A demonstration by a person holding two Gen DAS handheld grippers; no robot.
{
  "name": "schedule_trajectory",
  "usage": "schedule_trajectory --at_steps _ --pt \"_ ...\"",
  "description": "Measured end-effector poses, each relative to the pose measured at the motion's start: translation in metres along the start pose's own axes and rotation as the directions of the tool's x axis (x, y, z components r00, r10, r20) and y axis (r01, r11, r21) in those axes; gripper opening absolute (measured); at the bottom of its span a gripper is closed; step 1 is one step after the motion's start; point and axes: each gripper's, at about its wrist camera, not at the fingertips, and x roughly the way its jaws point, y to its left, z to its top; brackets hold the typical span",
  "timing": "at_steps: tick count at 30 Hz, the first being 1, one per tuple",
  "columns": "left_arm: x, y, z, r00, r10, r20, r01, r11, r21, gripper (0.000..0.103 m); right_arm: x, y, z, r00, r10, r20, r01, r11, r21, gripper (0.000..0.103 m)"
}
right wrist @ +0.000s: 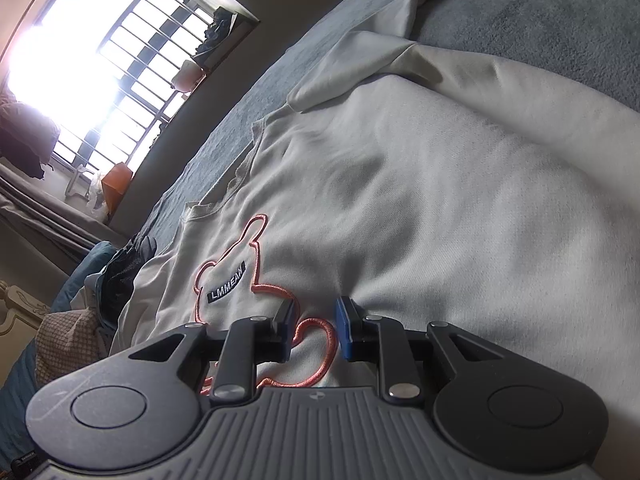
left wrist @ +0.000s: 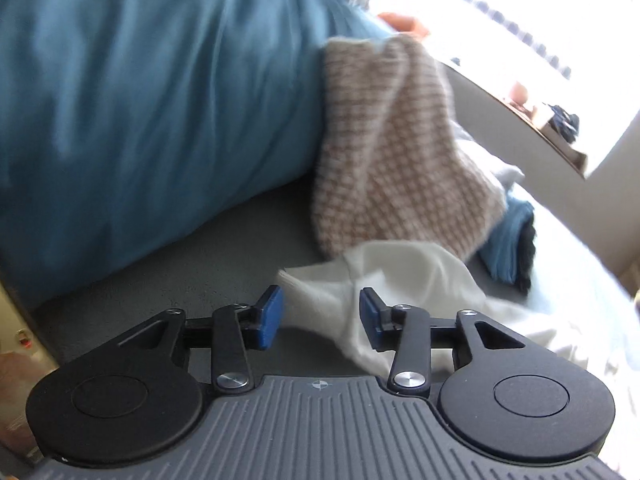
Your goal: Fold clothes
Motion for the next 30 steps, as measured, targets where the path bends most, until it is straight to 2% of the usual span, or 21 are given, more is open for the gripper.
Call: schedule_trajectory --at_steps 3,6,9,11,13,16,20,26,30 --pt "0.03 0.011 0.015 0.994 -0.01 -0.111 0.003 0.998 -0.064 0.043 0.0 0.0 0.0 1.0 -0.003 0.001 0.003 1.0 0.003 0.023" --pt "0.043 0.014 0.013 0.986 0.013 -0.164 -0.024 0.997 -0.07 0.042 0.0 0.001 -0.001 1.0 -0.004 0.001 0.004 1.0 0.004 0.023" --pt "0.044 0.002 0.0 0.985 0.056 -0.163 -0.049 0.998 0.046 0.042 0.0 -0.001 -0.002 1.0 -0.001 0.006 0.001 1.0 0.01 0.023" --pt "0.042 -0.009 -0.009 0.984 0.091 -0.153 -0.068 0.987 0.148 0.043 0.0 0.0 -0.002 1.0 -0.003 0.008 0.003 1.0 0.011 0.023" --pt "0.042 -0.013 -0.011 0.985 0.097 -0.14 -0.07 0.981 0.184 0.043 0.001 0.0 -0.002 1.0 -0.005 0.008 0.005 1.0 0.009 0.023" --pt "0.047 -0.011 -0.003 0.987 0.081 -0.138 -0.06 0.987 0.149 0.043 0.001 0.0 -0.001 1.0 -0.005 0.005 0.005 1.0 0.007 0.023" --pt "0.055 -0.003 0.011 0.989 0.046 -0.142 -0.039 0.998 0.046 0.043 0.001 0.0 -0.001 1.0 -0.005 0.009 0.005 1.0 0.011 0.023" --pt "0.069 0.011 0.022 0.987 0.0 -0.162 -0.015 0.995 -0.095 0.043 0.001 0.0 -0.003 1.0 -0.004 0.013 0.004 1.0 0.014 0.023" --pt "0.066 0.003 0.018 0.987 -0.011 -0.161 0.008 1.0 -0.019 0.043 0.001 -0.001 -0.003 1.0 0.001 0.014 -0.001 1.0 0.016 0.023"
